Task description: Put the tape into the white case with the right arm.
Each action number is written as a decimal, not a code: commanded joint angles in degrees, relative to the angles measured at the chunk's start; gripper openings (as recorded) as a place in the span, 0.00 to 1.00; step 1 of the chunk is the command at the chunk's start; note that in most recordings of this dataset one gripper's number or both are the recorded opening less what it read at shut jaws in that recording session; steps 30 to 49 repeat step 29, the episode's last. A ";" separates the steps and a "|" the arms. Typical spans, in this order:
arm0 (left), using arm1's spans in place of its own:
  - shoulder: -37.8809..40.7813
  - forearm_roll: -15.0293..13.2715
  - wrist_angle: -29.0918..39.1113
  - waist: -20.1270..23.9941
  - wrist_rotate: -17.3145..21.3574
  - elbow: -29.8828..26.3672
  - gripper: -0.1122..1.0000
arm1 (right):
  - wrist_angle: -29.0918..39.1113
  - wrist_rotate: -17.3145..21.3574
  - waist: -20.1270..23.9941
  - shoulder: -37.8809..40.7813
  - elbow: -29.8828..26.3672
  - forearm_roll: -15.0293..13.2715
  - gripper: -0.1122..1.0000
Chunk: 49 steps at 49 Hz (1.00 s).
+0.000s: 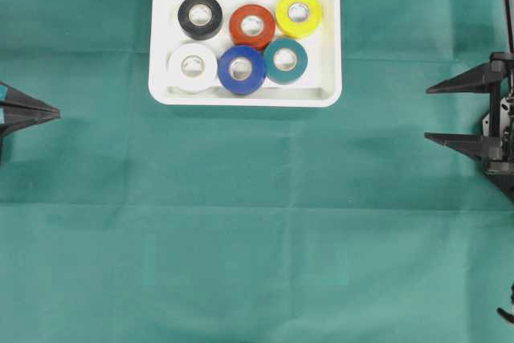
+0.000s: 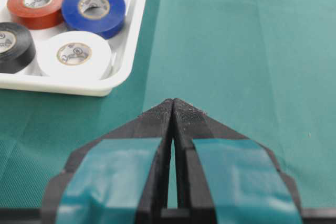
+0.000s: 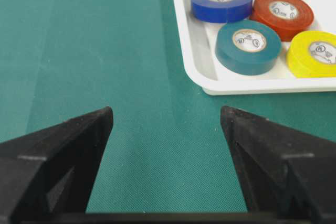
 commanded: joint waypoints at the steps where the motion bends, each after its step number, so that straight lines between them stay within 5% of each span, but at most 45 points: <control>1: 0.44 0.00 -0.35 0.18 0.09 -0.70 0.10 | -0.09 0.09 0.00 0.79 -0.70 -0.09 0.53; 49: 0.44 0.00 -0.88 0.18 0.00 0.18 0.10 | -1.14 0.09 0.09 3.25 -0.09 -0.09 0.53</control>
